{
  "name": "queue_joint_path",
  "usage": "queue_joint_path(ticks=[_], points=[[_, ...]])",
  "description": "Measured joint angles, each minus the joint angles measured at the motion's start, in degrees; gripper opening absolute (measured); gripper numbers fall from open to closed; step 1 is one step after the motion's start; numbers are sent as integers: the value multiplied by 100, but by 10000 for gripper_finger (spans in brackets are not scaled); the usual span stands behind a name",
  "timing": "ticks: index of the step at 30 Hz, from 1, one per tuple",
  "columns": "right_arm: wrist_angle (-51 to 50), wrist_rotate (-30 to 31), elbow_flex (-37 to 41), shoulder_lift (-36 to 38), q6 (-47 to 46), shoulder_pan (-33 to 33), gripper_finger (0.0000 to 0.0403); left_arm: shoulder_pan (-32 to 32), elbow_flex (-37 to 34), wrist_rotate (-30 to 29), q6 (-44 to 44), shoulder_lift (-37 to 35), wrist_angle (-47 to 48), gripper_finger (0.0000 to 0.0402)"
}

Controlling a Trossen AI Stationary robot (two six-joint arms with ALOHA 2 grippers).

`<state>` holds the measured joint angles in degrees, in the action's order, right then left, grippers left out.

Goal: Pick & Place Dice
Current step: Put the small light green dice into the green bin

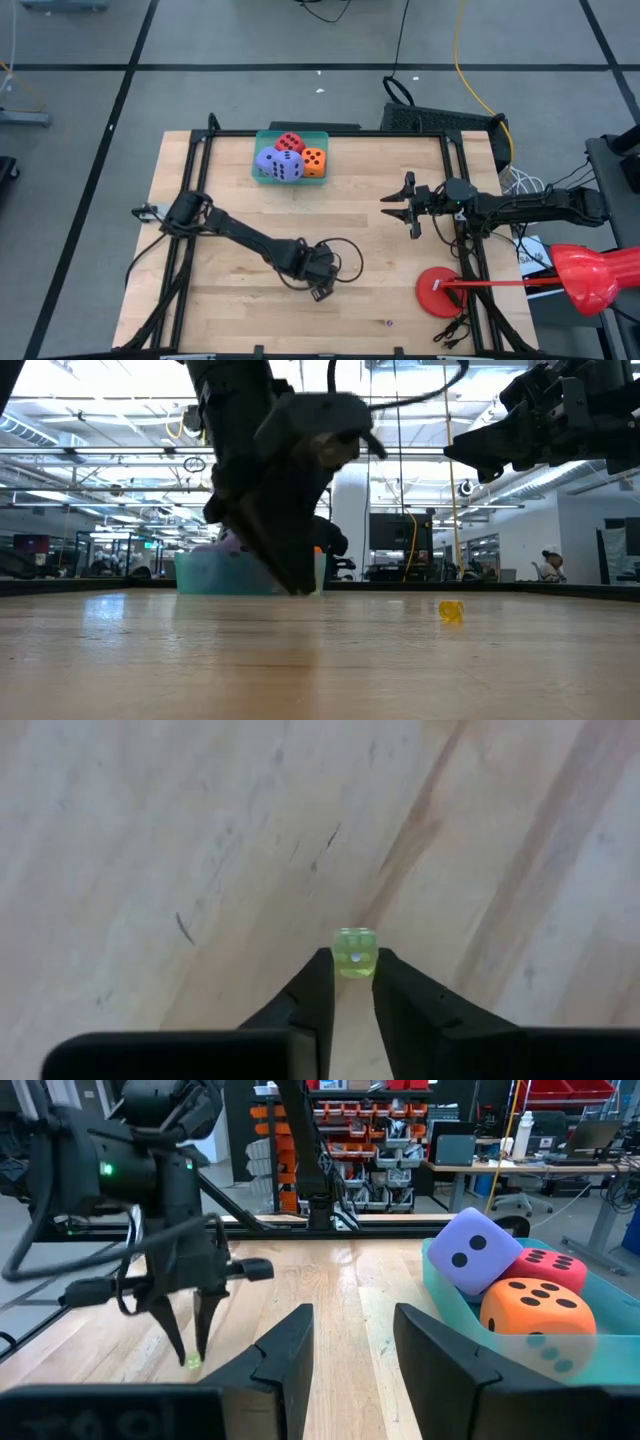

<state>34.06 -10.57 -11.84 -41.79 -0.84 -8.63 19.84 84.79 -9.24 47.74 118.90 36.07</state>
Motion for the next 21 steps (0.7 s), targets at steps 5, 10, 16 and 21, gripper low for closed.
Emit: queue_joint_path(ticks=[5,10,16,21], points=[[0,-1,0,-1,0,0,130,-103,0,-283,-65,-197,53,53],[10,0,-2,0,0,-1,130,-324,2,-665,-109,-433,49,63],[-1,-1,-2,-1,0,1,130,-702,2,-1091,-162,-713,27,67],[-2,-1,-2,-1,0,1,130,-1098,4,-1518,-251,-832,11,60]])
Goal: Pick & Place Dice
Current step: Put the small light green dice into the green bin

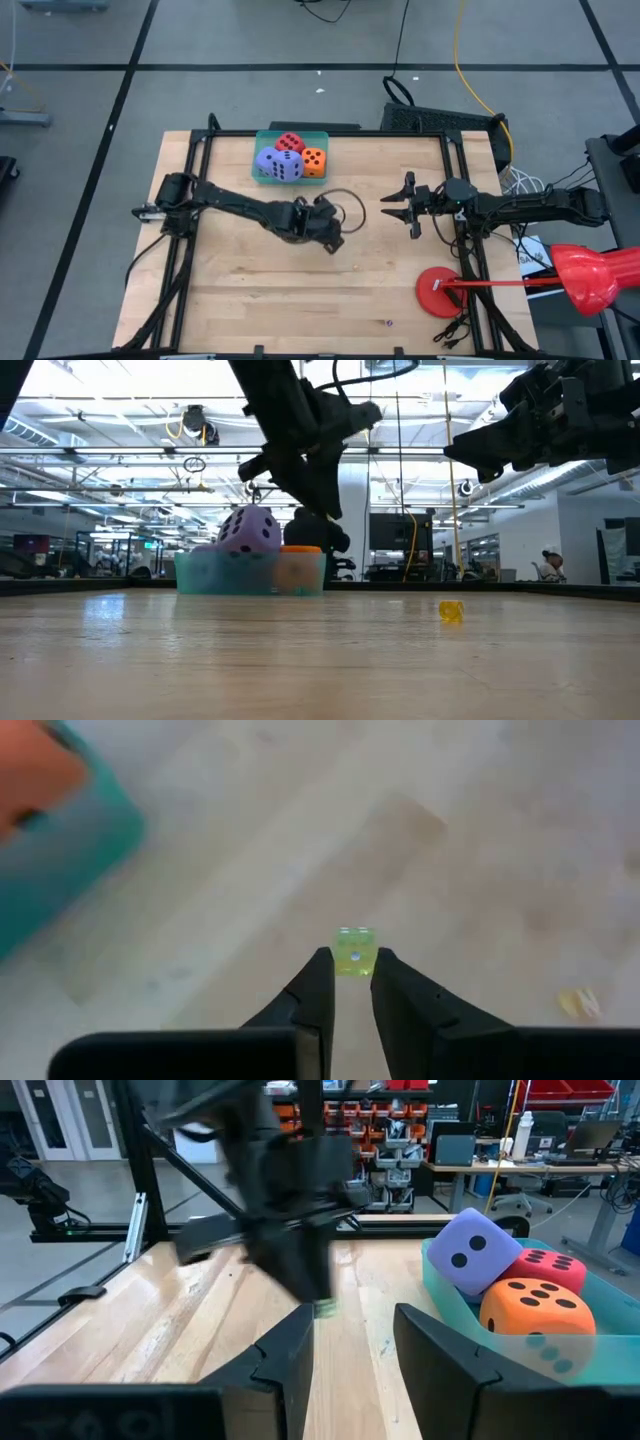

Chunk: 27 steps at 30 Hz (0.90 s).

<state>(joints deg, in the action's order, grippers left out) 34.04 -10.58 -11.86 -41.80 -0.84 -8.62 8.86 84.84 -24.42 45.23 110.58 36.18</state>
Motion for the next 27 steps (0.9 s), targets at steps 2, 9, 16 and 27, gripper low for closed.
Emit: queue_joint_path(ticks=[2,9,16,27], points=[[2,0,0,0,0,-2,130,-172,0,-114,6,-8,0,61],[1,1,0,0,0,0,130,-762,0,-386,-35,-6,-152,66],[2,0,0,0,0,-1,130,-1134,0,-429,41,-6,-348,67],[0,1,0,0,0,-2,130,-1539,0,-699,333,-6,-521,67]])
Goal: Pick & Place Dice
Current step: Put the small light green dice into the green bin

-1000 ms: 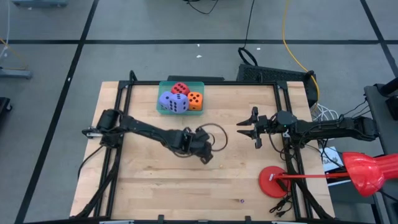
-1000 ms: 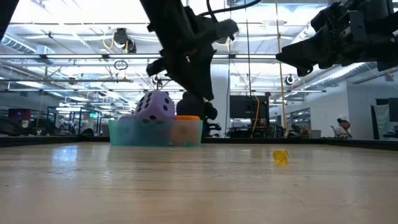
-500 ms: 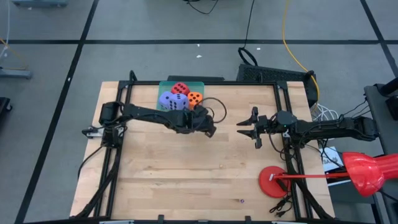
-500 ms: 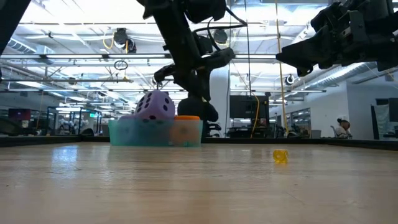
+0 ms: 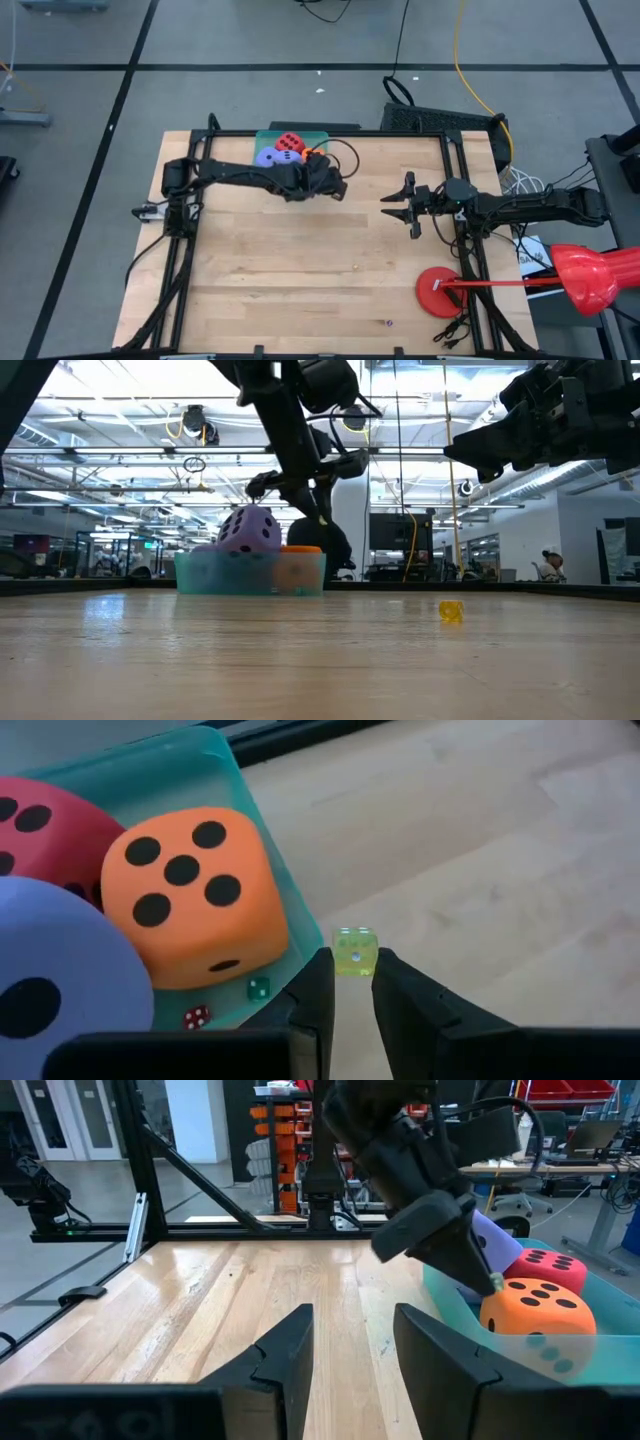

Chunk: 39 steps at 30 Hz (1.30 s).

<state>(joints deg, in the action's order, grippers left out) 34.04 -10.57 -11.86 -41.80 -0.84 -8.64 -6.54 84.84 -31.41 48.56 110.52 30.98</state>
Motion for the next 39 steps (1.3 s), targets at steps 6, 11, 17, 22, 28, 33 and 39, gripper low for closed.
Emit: queue_joint_path(ticks=[6,11,17,22,28,33,39], points=[[0,-1,0,0,0,0,130,-60,0,135,174,0,-21,67],[0,-1,0,0,0,1,130,-73,2,185,249,0,293,67],[0,-2,0,0,0,2,130,-80,2,187,265,0,590,67],[1,0,2,0,0,2,130,-161,2,185,360,0,590,67],[0,0,2,0,0,2,130,-297,2,155,415,0,593,67],[0,0,2,0,0,2,130,-356,2,139,419,0,700,67],[0,-1,2,0,0,1,130,-425,2,69,416,0,829,67]])
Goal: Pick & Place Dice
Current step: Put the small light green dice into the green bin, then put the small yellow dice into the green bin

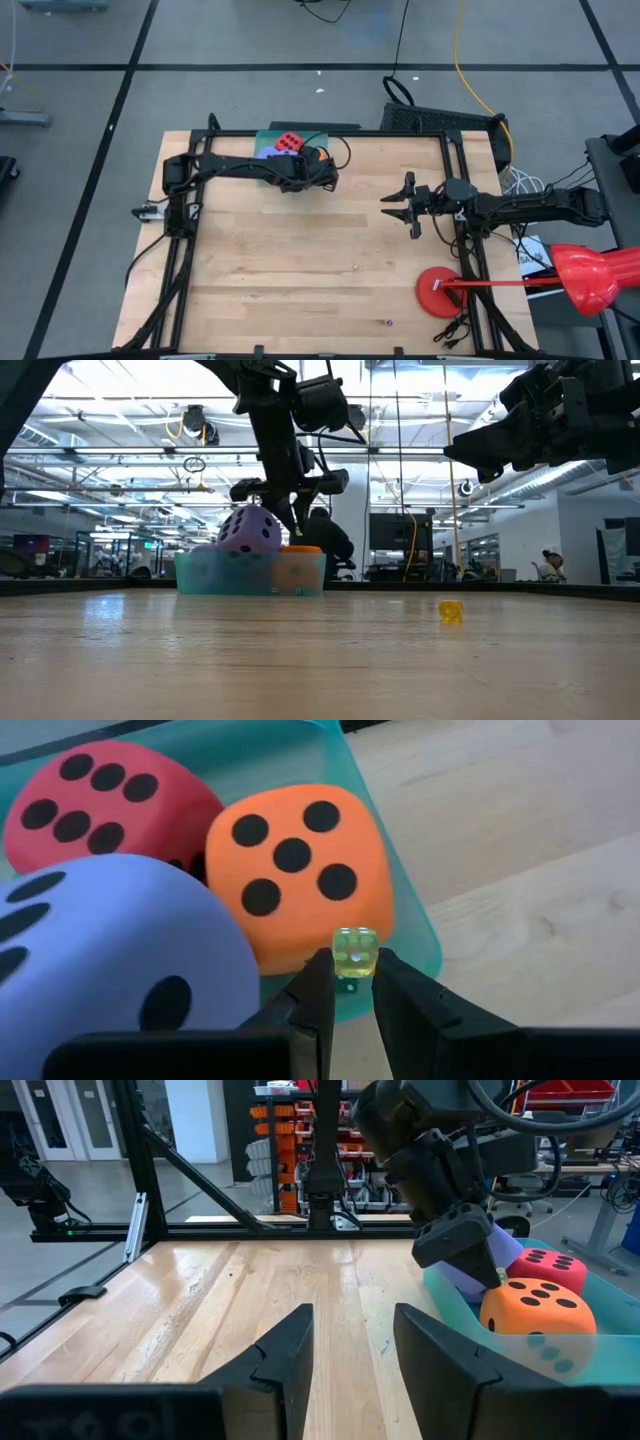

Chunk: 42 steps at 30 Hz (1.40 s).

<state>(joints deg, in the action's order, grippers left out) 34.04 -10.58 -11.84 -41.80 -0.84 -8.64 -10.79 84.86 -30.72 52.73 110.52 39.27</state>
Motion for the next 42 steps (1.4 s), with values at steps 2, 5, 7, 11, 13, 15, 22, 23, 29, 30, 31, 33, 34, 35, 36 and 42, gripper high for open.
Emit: queue_joint_path(ticks=[2,5,7,11,13,15,22,23,29,30,31,33,34,35,36,42], points=[[2,1,0,0,0,0,130,-12,0,-4,-41,0,2,67],[0,-1,0,0,0,1,130,-11,0,-15,-122,0,2,67],[1,-1,0,0,0,1,130,-6,0,-15,-138,0,2,67],[0,1,0,0,0,1,130,-8,0,-15,-143,0,2,67],[0,1,0,0,0,1,130,-8,0,-15,-155,0,2,67],[0,1,0,0,0,-1,130,-6,0,-15,-155,0,2,67],[0,-1,0,0,0,-1,130,-6,0,-15,-155,0,2,67],[2,1,0,0,0,-1,130,-6,0,-14,-155,0,2,68],[0,1,0,0,0,1,130,-6,0,-12,-155,0,2,68],[0,1,0,0,0,1,130,-6,0,-8,-157,0,2,68],[0,1,0,0,0,0,130,-6,0,-4,-155,0,2,68],[0,1,0,0,0,1,130,-6,0,19,-155,0,2,70],[0,1,0,0,0,-1,130,-6,0,25,-154,0,1,73],[0,1,0,0,0,1,130,-6,0,29,-155,0,1,78],[0,1,0,0,0,1,130,-6,0,31,-153,0,2,86],[0,1,0,0,0,1,130,-6,2,67,-125,0,0,143]])
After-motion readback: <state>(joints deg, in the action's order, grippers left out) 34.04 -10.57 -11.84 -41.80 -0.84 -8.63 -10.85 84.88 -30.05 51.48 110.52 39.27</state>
